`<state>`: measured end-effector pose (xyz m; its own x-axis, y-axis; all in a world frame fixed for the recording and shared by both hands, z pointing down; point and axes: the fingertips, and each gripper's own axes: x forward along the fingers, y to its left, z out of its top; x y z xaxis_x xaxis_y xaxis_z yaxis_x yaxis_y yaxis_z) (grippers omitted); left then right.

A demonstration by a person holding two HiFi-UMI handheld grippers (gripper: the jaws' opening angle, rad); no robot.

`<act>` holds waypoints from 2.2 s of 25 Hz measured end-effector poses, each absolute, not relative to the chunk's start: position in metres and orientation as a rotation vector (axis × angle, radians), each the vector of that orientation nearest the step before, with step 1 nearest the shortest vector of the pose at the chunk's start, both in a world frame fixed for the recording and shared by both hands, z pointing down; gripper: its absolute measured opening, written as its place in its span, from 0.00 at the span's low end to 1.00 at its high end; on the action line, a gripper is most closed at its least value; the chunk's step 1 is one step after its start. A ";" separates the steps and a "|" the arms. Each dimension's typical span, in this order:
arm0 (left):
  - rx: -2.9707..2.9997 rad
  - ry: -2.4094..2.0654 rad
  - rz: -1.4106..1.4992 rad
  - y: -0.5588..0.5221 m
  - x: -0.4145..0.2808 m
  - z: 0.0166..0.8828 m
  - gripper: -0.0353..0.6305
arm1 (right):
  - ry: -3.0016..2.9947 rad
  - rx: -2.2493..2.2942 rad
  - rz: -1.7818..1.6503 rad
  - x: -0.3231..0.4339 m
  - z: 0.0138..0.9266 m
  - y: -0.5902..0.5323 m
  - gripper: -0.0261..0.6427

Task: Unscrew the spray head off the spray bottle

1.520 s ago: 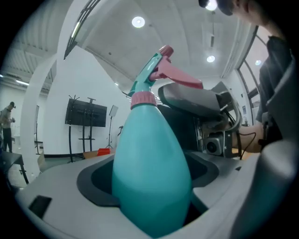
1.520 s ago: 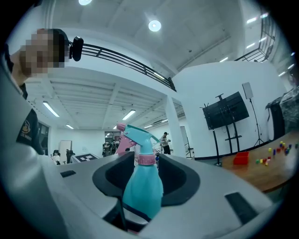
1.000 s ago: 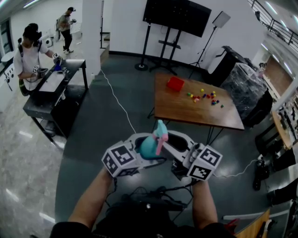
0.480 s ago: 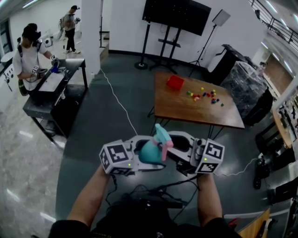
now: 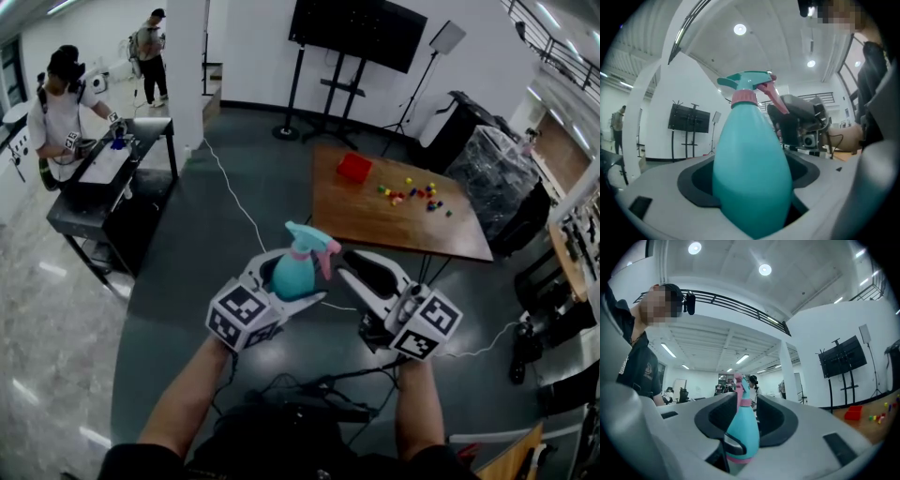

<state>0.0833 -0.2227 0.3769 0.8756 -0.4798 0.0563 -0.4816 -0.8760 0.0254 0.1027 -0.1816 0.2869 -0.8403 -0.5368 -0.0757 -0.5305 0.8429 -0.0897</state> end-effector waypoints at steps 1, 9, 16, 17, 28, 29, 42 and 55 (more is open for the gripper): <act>2.988 -0.820 0.085 -0.227 0.082 0.380 0.69 | 2.928 -0.853 -0.084 0.100 0.286 -0.178 0.25; 2.949 -1.015 0.103 -0.236 0.078 0.385 0.69 | 3.078 -0.829 -0.038 0.061 0.305 -0.162 0.20; 2.992 -0.947 0.057 -0.225 0.082 0.374 0.68 | 3.073 -0.879 -0.056 0.068 0.305 -0.170 0.20; 2.999 -0.933 0.056 -0.222 0.083 0.374 0.69 | 3.067 -0.883 -0.062 0.069 0.304 -0.171 0.20; 2.973 -0.986 0.094 -0.221 0.089 0.382 0.69 | 2.970 -0.950 -0.171 0.075 0.303 -0.186 0.24; 2.960 -1.005 0.103 -0.223 0.088 0.384 0.69 | 2.966 -0.968 -0.180 0.073 0.303 -0.187 0.26; 2.938 -1.030 0.156 -0.224 0.090 0.392 0.69 | 2.965 -1.146 -0.202 0.058 0.315 -0.200 0.28; 3.044 -0.715 0.193 -0.203 0.096 0.392 0.69 | 3.055 -0.850 -0.217 0.063 0.316 -0.189 0.25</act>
<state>0.0964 -0.2026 0.3918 0.8881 -0.4431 0.1219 -0.4442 -0.8957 -0.0194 0.0629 -0.1885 0.3157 -0.8563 -0.5115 0.0722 -0.5165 0.8476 -0.1214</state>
